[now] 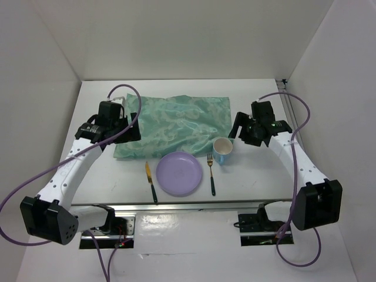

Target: Set the dinner table for one person

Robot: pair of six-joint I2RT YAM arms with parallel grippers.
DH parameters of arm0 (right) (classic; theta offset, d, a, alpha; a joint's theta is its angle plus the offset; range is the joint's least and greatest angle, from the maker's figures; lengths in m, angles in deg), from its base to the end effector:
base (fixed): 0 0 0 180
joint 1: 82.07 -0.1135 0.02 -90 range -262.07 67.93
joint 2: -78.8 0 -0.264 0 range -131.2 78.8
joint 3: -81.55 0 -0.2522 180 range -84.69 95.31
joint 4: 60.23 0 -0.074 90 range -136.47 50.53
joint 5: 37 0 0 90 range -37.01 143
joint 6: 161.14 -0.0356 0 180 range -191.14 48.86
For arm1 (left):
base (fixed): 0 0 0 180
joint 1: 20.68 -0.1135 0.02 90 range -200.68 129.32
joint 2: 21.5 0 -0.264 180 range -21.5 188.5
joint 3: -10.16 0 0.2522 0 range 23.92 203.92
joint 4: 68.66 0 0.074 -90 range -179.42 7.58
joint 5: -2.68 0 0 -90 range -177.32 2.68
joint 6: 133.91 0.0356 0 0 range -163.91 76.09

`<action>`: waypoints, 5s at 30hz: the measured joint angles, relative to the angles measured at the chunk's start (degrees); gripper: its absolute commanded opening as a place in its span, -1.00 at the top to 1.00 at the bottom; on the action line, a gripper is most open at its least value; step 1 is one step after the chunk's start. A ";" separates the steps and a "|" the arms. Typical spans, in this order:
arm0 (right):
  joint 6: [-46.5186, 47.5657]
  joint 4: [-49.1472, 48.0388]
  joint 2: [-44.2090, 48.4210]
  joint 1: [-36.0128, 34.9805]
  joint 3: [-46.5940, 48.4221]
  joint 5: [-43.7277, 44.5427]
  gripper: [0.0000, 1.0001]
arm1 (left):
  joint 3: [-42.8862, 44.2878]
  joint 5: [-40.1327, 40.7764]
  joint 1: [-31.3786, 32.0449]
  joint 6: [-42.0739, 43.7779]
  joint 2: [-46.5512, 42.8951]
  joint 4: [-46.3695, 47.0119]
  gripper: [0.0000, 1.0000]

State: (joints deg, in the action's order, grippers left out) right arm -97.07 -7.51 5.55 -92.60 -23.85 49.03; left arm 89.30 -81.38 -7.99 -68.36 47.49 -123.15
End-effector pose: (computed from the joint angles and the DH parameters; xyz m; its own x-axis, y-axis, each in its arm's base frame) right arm 0.2595 0.0507 0.2867 -0.7890 0.2970 -0.5378 0.1337 0.9374 0.3216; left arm 0.2465 -0.0517 0.3279 -0.6812 -0.2686 -0.6810 -0.1490 0.9617 -0.2302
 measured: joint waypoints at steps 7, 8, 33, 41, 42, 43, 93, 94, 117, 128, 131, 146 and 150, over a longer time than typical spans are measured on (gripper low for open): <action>1.44 -0.31 -0.50 0.00 -3.06 -3.15 -0.47 | 0.24 -0.42 0.00 -0.22 0.94 0.00 -0.89; 1.73 -0.28 -0.61 0.00 -3.34 -3.80 -0.40 | 0.24 -0.50 0.00 -0.26 0.94 0.02 -0.89; -0.22 2.91 -8.15 -4.74 -1.79 6.64 1.00 | 0.22 -1.38 0.00 -1.42 0.94 0.02 -0.85; -3.13 13.20 -7.82 -3.89 7.02 20.76 1.00 | 0.20 -1.31 0.00 -1.38 0.94 0.04 -0.82; -3.63 13.35 -7.82 -3.21 7.28 21.90 1.00 | 0.20 -1.20 0.00 -1.42 0.94 0.02 -0.82; -4.07 13.40 -7.85 -2.38 7.37 23.04 1.00 | 0.20 -0.79 0.00 -1.53 0.96 0.02 -0.82; -5.84 5.33 -11.13 -13.92 14.64 14.78 -0.11 | -12.87 -1.90 -18.32 -18.21 8.98 -1.46 -0.88; -7.21 5.40 -10.21 -13.62 10.88 13.49 -0.11 | -13.42 -3.15 -19.45 -18.21 9.97 -0.90 -0.91; -39.50 -18.88 7.72 -8.11 -26.86 6.99 -0.56 | -17.92 -22.16 -28.15 -20.94 21.18 19.71 -0.49; -45.09 -22.69 4.02 -8.13 -28.39 10.75 -0.45 | -17.49 -20.83 -28.13 -21.09 22.77 19.76 1.00; -46.18 -22.73 3.93 -8.11 -28.44 11.39 -0.27 | -16.39 -20.65 -28.15 -20.74 22.95 18.51 1.00; -46.03 -21.31 -1.07 -12.44 -20.81 18.32 1.00 | -9.25 -21.38 -28.15 -20.52 23.26 14.51 1.00; -41.57 -19.54 -1.20 -13.46 -9.31 22.01 1.00 | -2.78 -22.18 -28.15 -20.41 22.64 11.98 1.00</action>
State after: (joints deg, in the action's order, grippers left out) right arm -138.64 -27.05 4.34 -106.06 -33.16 71.04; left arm 86.53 -103.57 -36.14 -88.77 70.13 -111.17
